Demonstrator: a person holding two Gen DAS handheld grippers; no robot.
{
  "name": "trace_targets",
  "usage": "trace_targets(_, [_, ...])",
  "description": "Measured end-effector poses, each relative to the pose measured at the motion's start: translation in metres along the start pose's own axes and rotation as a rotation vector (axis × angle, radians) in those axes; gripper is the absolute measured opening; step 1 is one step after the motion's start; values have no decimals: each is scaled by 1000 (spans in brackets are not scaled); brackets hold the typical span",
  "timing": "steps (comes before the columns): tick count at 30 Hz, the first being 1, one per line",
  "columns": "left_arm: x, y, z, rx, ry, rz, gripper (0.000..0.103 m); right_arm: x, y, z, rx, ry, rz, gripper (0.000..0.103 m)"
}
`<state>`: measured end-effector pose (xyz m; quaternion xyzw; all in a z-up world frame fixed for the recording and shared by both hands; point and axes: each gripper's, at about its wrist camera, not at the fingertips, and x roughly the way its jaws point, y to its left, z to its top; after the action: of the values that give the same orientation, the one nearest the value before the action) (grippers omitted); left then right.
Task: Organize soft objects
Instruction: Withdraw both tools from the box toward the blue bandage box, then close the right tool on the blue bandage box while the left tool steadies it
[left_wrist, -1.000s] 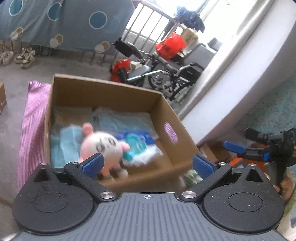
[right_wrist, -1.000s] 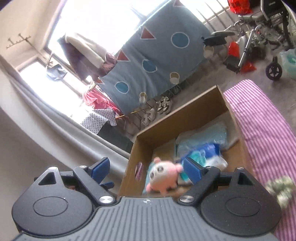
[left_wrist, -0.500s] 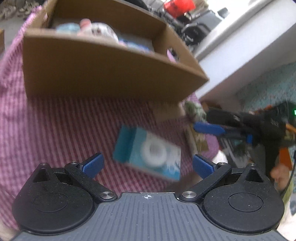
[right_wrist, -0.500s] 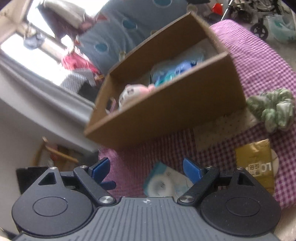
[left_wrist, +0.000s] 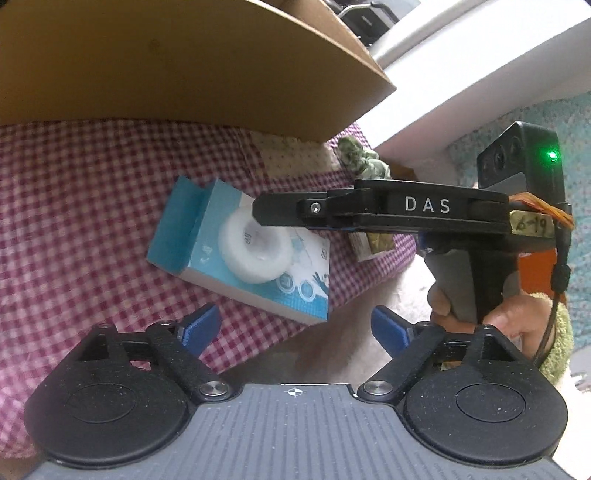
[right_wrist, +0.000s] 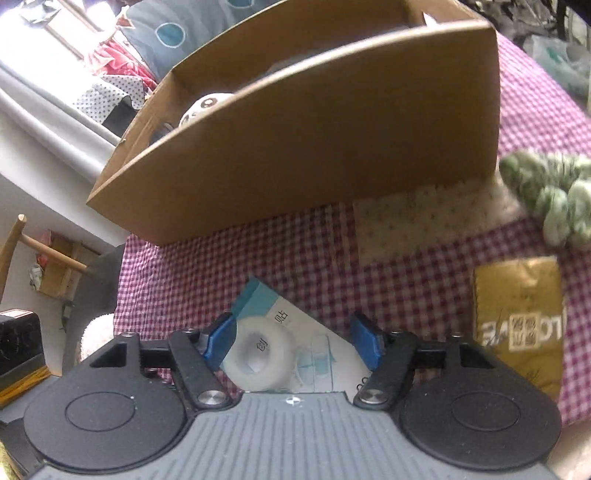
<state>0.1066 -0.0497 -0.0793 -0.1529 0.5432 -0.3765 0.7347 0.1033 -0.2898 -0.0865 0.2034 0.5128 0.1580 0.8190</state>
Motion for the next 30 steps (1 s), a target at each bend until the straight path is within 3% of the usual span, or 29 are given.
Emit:
trace_targets(7, [6, 2, 13, -9, -48, 3, 89, 6, -8, -4, 88, 7, 53, 71])
trace_targets(15, [-4, 13, 21, -10, -138, 67, 90, 13, -5, -4, 157, 2, 140, 71])
trace_targets(22, [-2, 9, 14, 31, -116, 90, 90, 16, 28, -4, -67, -19, -30, 72])
trace_targets(30, [1, 10, 11, 43, -109, 93, 90, 13, 37, 1, -167, -87, -143, 72])
